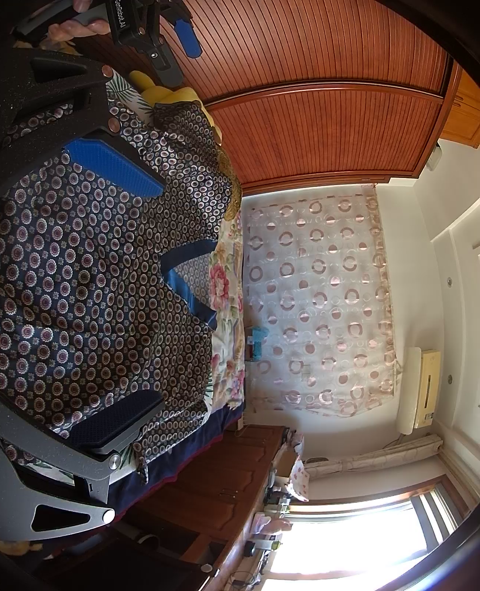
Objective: Fold small clothes
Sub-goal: 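Move the left tool toward the shirt edge beside the yellow plush toy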
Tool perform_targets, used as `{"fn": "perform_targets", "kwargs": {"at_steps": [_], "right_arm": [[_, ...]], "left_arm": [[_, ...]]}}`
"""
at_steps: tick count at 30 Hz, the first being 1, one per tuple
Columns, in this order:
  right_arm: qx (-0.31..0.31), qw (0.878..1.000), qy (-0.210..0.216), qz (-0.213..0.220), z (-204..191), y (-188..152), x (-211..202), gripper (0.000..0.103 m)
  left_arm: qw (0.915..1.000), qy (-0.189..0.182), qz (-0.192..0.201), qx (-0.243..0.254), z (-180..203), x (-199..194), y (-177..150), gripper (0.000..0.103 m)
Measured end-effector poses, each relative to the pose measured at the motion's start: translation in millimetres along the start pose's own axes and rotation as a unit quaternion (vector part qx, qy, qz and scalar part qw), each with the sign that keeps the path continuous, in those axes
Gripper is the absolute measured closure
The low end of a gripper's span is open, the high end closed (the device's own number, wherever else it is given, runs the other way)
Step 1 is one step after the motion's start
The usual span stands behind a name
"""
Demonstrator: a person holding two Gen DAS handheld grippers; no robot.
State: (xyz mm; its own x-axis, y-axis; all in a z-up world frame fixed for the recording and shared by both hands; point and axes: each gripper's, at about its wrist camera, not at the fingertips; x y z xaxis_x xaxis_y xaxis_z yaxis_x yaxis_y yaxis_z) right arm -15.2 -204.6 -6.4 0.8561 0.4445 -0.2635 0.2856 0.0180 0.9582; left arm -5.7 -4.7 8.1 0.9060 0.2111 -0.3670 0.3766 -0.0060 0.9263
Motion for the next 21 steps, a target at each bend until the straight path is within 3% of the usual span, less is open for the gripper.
{"fn": "perform_targets", "kwargs": {"at_steps": [11,21], "right_arm": [[0.004,0.999,0.024,-0.021,3.6,-3.7,10.6,0.000],[0.003,0.997,0.054,-0.063,12.6,-4.3,32.4,0.000]], "left_arm": [[0.9991,-0.008,-0.041,0.000,-13.0,28.4,-11.6,0.000],[0.9965,0.006,-0.084,-0.004,-49.1,66.2,-24.4,0.000]]}}
Point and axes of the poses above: each gripper's, at about its wrist camera, not at the fingertips, and x roughly the way its jaws point, z to its right, y to its top, and after that the axes turned 12 degrees about y, right-handed
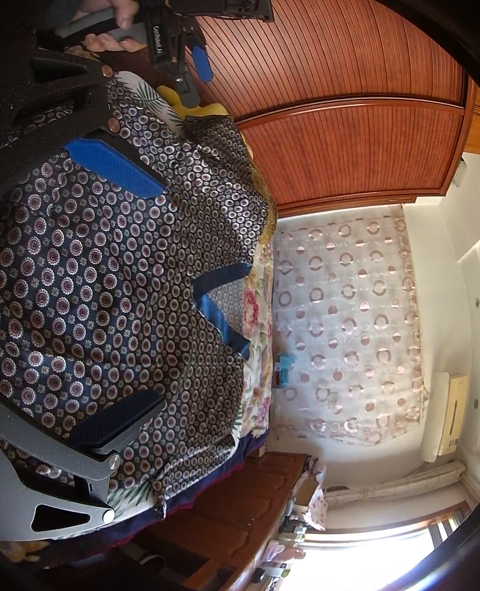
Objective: Fold small clothes
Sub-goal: 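Move the left tool toward the shirt edge beside the yellow plush toy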
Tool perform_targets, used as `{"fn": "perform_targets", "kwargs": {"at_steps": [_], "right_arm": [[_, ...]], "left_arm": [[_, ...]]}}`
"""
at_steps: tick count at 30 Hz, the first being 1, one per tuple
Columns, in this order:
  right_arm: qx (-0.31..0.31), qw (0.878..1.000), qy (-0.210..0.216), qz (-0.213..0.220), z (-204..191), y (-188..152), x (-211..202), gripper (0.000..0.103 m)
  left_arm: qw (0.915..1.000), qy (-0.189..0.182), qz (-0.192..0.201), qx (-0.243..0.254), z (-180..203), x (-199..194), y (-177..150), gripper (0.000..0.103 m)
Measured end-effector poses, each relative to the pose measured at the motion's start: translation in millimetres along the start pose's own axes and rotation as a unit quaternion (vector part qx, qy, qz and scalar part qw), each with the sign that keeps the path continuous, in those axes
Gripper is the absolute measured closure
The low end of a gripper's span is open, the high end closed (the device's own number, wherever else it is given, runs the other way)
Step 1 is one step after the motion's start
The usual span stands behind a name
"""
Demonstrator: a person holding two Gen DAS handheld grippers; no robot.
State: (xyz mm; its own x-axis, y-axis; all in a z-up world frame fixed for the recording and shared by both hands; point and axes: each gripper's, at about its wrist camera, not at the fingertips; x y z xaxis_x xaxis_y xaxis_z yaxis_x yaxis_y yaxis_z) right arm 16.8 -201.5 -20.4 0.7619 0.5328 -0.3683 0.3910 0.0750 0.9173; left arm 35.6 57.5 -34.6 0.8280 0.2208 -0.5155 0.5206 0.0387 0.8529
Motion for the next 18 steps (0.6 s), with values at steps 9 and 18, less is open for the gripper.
{"fn": "perform_targets", "kwargs": {"at_steps": [9,18], "right_arm": [[-0.017,0.998,0.022,-0.059,10.2,6.4,49.4,0.000],[-0.036,0.993,0.057,-0.094,33.3,41.8,92.8,0.005]], "left_arm": [[0.9995,0.025,-0.022,-0.004,-39.1,38.5,6.3,0.000],[0.9987,0.029,-0.039,-0.018,-76.1,79.9,29.7,0.000]]}}
Point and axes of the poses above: each gripper's, at about its wrist camera, not at the fingertips, and x roughly the way its jaws point, z to its right, y to its top, and after that the axes turned 12 degrees about y, right-handed
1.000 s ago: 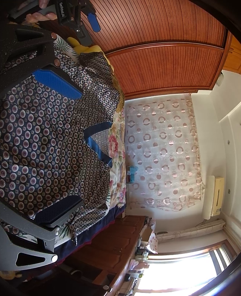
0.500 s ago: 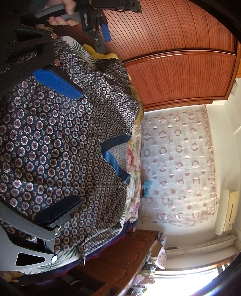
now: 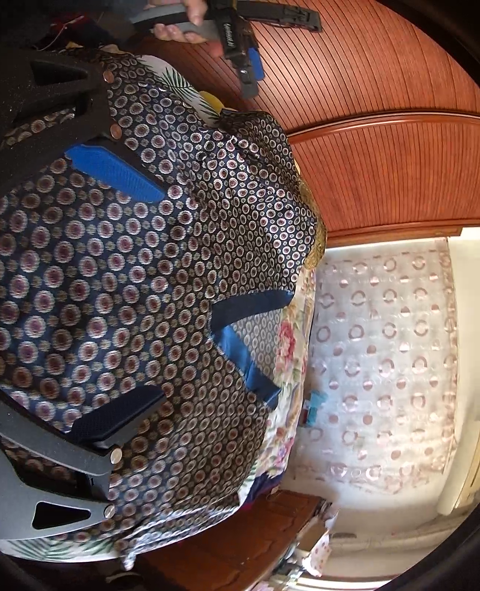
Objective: Fold small clothes
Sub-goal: 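Move the left tool toward the shirt edge beside the yellow plush toy, then grasp the shirt edge with the left gripper and lift it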
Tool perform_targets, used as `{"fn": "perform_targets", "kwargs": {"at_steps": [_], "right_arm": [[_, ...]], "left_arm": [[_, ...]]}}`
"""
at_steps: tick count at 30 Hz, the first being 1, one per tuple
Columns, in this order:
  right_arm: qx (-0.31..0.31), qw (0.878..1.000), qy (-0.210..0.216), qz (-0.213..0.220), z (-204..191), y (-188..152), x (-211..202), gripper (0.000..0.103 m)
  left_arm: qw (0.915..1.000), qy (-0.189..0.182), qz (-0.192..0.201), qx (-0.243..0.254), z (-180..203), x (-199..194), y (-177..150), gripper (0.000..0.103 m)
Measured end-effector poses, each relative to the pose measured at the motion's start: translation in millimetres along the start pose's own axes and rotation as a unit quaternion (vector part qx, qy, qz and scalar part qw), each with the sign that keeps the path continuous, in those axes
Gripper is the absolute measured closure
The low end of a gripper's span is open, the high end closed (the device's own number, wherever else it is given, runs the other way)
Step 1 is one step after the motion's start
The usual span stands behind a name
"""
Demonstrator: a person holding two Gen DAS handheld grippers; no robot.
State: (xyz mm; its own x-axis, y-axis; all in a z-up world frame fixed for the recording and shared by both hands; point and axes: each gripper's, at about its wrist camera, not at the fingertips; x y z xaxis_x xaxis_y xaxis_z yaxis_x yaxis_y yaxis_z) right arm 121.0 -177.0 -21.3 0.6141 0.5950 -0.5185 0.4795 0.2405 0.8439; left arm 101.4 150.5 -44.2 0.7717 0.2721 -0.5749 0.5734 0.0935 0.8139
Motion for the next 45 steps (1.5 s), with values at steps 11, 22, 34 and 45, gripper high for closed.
{"fn": "perform_targets", "kwargs": {"at_steps": [11,22,34,45], "right_arm": [[-0.002,0.999,0.030,-0.019,26.2,27.2,42.2,0.011],[0.006,0.998,0.052,-0.047,46.9,65.7,85.8,0.011],[0.009,0.994,0.083,-0.067,57.0,102.2,141.1,0.011],[0.038,0.992,0.101,-0.061,79.6,99.0,142.7,0.011]], "left_arm": [[0.9992,0.002,-0.030,-0.025,-39.1,47.6,43.4,0.008],[0.9944,0.001,-0.099,-0.038,-52.0,109.4,58.5,0.052],[0.9920,0.002,-0.125,0.012,-43.7,121.9,65.9,0.098],[0.9920,-0.092,-0.046,0.074,38.2,60.6,127.1,0.099]]}}
Point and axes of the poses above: each gripper's, at about its wrist camera, not at the fingertips, and x roughly the way its jaws point, z to its right, y to its top, and after that the axes turned 12 degrees about y, right-handed
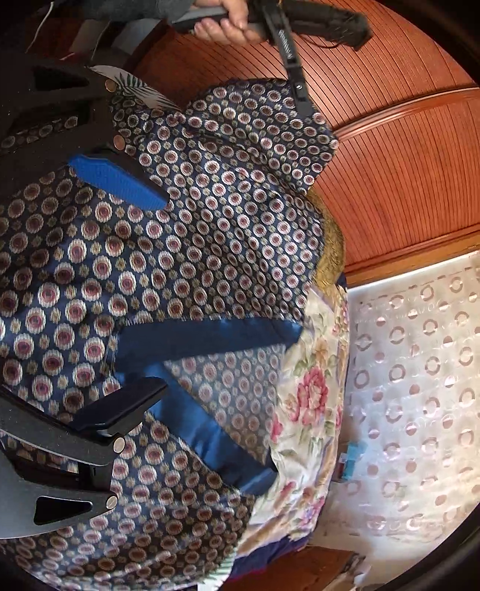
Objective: Fold small clothes
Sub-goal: 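Grasp the shirt edge with the left gripper and lift it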
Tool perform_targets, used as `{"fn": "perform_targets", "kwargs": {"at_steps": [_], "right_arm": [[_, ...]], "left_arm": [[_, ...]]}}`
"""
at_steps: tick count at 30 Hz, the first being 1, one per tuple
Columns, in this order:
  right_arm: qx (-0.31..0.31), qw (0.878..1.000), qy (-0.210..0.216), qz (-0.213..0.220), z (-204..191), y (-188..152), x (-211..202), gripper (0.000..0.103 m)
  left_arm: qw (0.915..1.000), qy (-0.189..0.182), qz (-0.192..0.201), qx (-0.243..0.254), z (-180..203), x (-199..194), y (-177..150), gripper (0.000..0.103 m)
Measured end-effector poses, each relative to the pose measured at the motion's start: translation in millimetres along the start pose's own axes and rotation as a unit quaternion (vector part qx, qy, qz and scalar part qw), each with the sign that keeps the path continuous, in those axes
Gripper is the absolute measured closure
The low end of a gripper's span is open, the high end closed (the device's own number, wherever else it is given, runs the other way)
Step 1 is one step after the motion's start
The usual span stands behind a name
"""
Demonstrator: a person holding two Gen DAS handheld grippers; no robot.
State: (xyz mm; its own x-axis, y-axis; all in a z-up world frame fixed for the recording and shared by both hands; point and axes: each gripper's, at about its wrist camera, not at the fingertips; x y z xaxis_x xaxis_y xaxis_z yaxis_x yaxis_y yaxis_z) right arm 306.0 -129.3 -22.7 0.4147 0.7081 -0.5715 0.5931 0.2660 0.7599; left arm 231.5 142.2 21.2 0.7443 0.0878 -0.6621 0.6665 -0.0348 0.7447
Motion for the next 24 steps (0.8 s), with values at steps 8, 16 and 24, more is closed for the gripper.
{"fn": "perform_targets", "kwargs": {"at_steps": [8,16,24], "right_arm": [[0.030,0.999,-0.030,0.020,23.4,-11.4,-24.7,0.011],[0.043,0.998,-0.055,0.012,31.0,-17.0,-31.8,0.011],[0.034,0.998,-0.045,0.007,19.6,-7.5,-19.2,0.011]], "left_arm": [[0.9969,-0.061,-0.024,0.043,70.5,35.2,10.3,0.098],[0.9972,-0.061,-0.013,0.042,71.7,25.7,8.9,0.060],[0.9981,-0.032,-0.025,0.046,52.1,25.9,-14.7,0.021]]}}
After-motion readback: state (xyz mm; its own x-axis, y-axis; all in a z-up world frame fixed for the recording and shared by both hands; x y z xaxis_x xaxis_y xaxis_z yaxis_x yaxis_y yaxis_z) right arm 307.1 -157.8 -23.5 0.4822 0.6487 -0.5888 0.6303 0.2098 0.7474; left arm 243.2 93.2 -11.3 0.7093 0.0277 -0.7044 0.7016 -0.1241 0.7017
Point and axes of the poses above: each gripper's, at about its wrist camera, not at the fingertips, and x roughly the way its jaws point, z to its right, y to its top, and after that the axes turned 12 degrees about y, right-handed
